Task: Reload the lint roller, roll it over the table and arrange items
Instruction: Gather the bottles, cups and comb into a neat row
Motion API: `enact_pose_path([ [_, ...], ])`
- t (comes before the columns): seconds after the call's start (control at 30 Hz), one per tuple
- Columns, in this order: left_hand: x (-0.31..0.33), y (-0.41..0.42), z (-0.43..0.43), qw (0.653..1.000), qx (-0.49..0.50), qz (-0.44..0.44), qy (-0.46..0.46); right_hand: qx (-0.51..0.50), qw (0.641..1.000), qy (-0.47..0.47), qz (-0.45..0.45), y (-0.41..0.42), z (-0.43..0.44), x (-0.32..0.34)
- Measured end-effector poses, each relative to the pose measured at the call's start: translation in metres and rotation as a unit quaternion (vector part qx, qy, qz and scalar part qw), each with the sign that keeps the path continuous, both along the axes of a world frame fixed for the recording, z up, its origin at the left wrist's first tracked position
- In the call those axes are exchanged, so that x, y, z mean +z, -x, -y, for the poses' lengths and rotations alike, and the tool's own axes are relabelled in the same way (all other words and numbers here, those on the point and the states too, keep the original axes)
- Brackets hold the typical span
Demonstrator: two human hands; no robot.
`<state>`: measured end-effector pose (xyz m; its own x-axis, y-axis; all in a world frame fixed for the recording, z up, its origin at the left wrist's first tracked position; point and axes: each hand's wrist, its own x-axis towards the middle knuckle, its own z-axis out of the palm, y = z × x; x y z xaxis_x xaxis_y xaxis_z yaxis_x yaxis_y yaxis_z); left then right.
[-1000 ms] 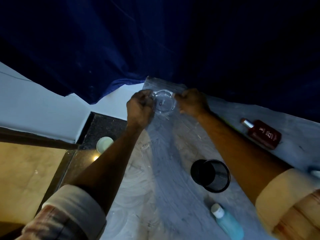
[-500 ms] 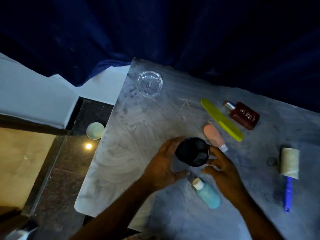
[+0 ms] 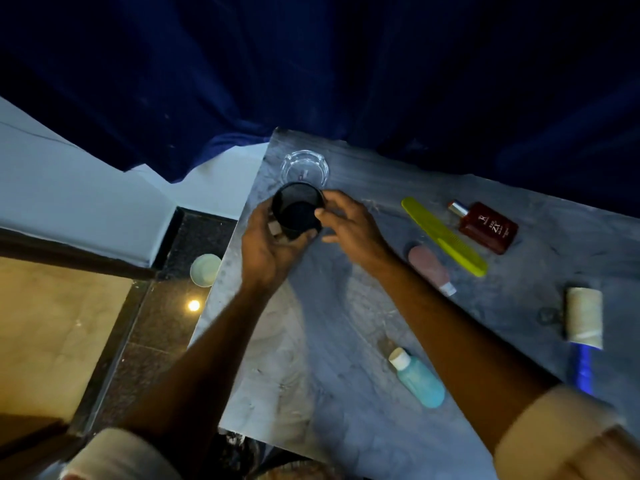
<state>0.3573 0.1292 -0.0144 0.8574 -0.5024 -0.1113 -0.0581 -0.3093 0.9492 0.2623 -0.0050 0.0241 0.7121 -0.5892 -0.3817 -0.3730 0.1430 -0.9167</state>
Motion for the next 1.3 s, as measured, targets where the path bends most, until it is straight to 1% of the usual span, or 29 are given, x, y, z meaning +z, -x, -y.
enact_pose_path([
  [0.07, -0.007, -0.008, 0.002, 1.000, -0.003, 0.011, -0.001, 0.003, 1.000, 0.004, -0.005, -0.012, 0.005, -0.005],
  [0.17, -0.013, -0.011, 0.001, 0.997, 0.011, 0.063, -0.037, 0.017, 1.000, 0.019, -0.012, -0.021, 0.010, -0.010],
  [0.27, -0.016, -0.010, 0.002, 0.997, 0.030, 0.056, -0.041, 0.024, 0.999, 0.022, -0.018, -0.026, 0.012, -0.014],
  [0.6, -0.014, -0.007, 0.007, 0.994, 0.066, 0.076, -0.049, 0.020, 0.999, 0.006, -0.031, -0.043, 0.017, -0.014],
  [0.77, -0.017, -0.007, 0.007, 0.992, 0.064, 0.087, -0.061, 0.030, 0.999, 0.012, -0.031, -0.040, 0.019, -0.013],
  [1.03, -0.021, -0.004, 0.008, 0.991, 0.070, 0.097, -0.066, 0.018, 0.999, 0.005, -0.035, -0.038, 0.016, -0.013],
  [1.07, -0.020, -0.003, 0.008, 0.991, 0.071, 0.097, -0.057, 0.017, 0.999, 0.014, -0.043, -0.036, 0.017, -0.011],
  [1.13, -0.018, 0.005, 0.006, 0.992, 0.084, 0.090, -0.037, 0.012, 0.996, 0.066, -0.064, -0.024, 0.024, -0.006],
  [1.2, -0.018, 0.022, -0.001, 0.992, 0.119, 0.037, 0.002, -0.009, 0.989, 0.132, -0.072, 0.004, 0.041, 0.001],
  [1.27, -0.012, 0.051, -0.020, 0.990, 0.134, -0.020, 0.042, -0.038, 0.969, 0.225, -0.095, 0.045, 0.066, 0.006],
  [1.3, -0.007, 0.070, -0.028, 0.989, 0.133, -0.032, 0.050, -0.054, 0.951, 0.278, -0.127, 0.070, 0.082, 0.008],
])
